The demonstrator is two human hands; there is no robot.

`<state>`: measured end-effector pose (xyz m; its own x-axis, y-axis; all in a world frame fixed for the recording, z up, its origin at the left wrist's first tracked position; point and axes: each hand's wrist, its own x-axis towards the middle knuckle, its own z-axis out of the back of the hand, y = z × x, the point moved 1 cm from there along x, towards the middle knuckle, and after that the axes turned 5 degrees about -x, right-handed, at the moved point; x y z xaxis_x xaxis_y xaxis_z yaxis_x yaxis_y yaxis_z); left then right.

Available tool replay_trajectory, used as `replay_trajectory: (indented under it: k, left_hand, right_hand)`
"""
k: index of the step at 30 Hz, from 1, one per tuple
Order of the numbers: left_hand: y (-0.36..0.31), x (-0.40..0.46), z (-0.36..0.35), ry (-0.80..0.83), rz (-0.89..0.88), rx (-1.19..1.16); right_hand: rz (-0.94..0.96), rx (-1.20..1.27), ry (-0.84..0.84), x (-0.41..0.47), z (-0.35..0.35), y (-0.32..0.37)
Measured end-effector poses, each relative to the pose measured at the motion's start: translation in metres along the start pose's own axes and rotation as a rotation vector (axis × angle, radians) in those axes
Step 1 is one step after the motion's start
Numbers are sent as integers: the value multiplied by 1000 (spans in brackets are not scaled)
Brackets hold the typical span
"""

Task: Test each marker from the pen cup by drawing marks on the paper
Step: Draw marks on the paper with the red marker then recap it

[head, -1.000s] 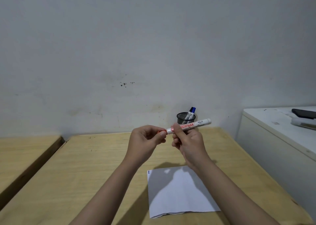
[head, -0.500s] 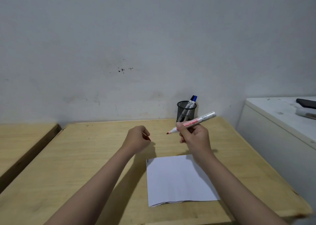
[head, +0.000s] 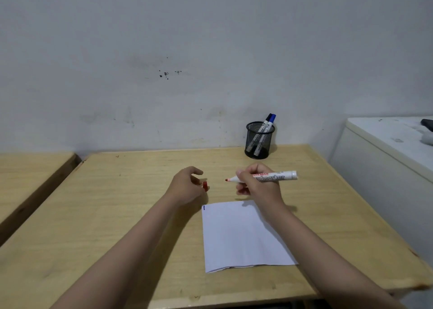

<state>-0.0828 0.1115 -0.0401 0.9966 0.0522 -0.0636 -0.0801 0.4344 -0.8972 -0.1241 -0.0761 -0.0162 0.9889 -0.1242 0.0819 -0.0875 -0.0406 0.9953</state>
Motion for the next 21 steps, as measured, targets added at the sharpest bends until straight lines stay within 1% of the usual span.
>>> replay_trajectory:
  k: [3, 8, 11, 13, 21]
  left_hand:
    - [5, -14, 9, -12, -33, 2]
    - [14, -44, 11, 144, -61, 126]
    - [18, -49, 9, 105, -109, 244]
    - [19, -50, 8, 92, -140, 273]
    - [30, -50, 6, 30, -199, 187]
  right_hand:
    - [-39, 54, 36, 1, -9, -3]
    - [-147, 2, 123, -1, -31, -13]
    - [-155, -46, 102, -3, -39, -26]
    - [-136, -72, 76, -5, -41, -35]
    - [-62, -139, 91, -4, -41, -47]
